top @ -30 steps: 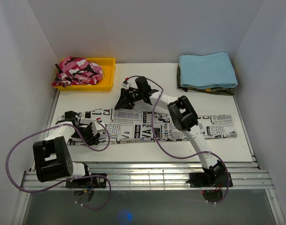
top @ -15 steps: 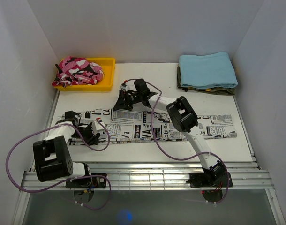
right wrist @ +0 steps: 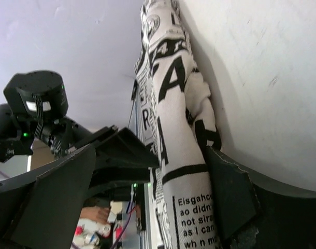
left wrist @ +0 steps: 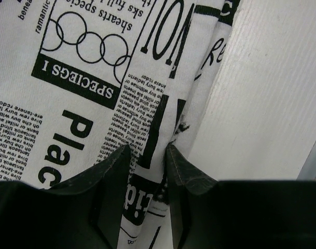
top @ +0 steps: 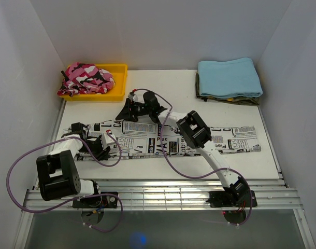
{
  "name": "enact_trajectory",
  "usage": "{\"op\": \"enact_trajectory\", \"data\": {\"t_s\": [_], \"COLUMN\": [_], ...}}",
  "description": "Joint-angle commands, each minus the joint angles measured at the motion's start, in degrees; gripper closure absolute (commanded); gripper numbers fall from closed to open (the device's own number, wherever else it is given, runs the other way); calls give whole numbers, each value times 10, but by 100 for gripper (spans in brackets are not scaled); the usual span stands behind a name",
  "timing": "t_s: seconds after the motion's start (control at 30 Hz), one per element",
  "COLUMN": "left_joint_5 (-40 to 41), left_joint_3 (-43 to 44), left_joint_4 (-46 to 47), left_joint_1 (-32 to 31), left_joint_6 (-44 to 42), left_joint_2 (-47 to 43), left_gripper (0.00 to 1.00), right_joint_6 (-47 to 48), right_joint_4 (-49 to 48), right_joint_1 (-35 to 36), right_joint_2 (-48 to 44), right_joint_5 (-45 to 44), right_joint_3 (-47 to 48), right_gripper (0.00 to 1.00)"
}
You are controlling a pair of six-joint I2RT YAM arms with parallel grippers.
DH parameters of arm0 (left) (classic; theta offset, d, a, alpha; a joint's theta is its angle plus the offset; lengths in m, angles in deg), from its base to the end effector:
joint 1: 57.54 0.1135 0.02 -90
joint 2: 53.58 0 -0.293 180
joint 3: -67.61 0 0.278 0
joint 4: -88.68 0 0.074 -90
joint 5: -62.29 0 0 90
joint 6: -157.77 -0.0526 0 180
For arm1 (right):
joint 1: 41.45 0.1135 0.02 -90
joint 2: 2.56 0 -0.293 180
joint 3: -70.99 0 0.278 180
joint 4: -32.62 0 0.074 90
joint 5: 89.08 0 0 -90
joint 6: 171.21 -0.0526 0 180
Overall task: Fold and stack the trousers
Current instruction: Fold the trousers
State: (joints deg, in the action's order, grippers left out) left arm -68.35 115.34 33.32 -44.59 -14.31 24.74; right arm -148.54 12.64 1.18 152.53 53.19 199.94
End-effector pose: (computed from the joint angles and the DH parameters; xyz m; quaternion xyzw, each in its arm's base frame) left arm 0.2104 0.0132 0.1453 0.5418 0.7648 -0.2100 0.2783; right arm 0.4434 0.4647 0.1030 -0.1446 0.7155 0.6793 0.0758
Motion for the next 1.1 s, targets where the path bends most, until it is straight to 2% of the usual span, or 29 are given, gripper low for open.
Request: {"op": "enact_trajectory", "data": {"t_s": [0.0,0.13,0.33,0.53,0.57,0.6,0.67,0.7,0.83,0.93,1.07], "left_joint_5": [72,79,87,86,84,83,80,79,77,74,76], "left_joint_3": [-42,-54,-53,-44,-43,-41,-39,-38,-34,-33,-41], "left_joint_4": [24,23,26,27,27,27,28,27,28,27,28], "left_joint_1": [-3,-3,-3,-3,-3,-3,-4,-2,-3,-4,-4], "left_joint_6": [-1,1,7,14,14,14,15,15,14,17,14], "left_joint_2": [34,29,38,53,53,56,60,62,64,63,56], "left_gripper": [55,56,56,57,57,57,57,57,57,57,58], "right_joint_6": [-17,-25,-61,-65,-55,-11,68,159,293,327,326], "right_joint_4": [-71,-98,-146,-153,-142,-70,14,114,254,254,234], "right_joint_1": [-3,-13,-8,-13,-19,-23,-31,-31,-32,-33,-35], "right_joint_2": [14,17,9,-5,-13,-34,-58,-78,-103,-120,-141], "right_joint_5": [-76,-139,-139,-122,-111,-104,-76,-72,-57,-33,-14], "right_joint_3": [12,16,18,27,11,6,-1,7,10,-13,-23], "right_gripper": [10,10,10,8,5,2,0,6,11,16,21]}}
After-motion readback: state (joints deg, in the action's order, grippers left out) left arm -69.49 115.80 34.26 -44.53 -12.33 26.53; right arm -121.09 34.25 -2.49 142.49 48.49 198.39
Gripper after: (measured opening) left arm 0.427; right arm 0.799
